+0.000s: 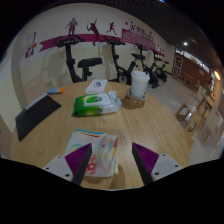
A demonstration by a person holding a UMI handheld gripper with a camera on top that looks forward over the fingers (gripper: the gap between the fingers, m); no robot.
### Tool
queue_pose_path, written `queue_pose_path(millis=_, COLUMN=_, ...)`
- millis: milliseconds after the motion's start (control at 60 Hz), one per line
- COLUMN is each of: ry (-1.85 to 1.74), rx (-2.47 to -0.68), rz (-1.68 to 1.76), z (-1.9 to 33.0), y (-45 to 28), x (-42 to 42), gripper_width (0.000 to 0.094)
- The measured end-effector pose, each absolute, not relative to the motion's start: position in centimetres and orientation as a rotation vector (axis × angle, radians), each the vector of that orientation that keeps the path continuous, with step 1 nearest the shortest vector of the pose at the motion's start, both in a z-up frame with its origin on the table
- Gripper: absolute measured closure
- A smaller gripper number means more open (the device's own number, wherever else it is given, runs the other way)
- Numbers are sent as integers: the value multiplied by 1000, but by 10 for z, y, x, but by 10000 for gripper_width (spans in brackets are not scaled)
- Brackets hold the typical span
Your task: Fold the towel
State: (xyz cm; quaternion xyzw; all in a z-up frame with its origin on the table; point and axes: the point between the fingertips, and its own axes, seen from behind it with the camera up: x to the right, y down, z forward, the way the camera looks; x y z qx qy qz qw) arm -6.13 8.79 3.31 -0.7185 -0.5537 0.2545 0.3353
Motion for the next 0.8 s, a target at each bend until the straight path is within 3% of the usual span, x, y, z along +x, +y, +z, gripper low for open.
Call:
queue_pose_path(millis=367, ry=-1422, rx=-1903, rz=711, z=179, y=20, x=107, gripper_width=81)
queue_pose_path(millis=550, ry=-1370, rx=-1897, rz=701, z=206, y=-7, x=161, gripper_width=83)
queue_pose_path(millis=800, ry=-1360, rx=-1837, rz=686, z=218, y=-24, x=171, gripper_width=80)
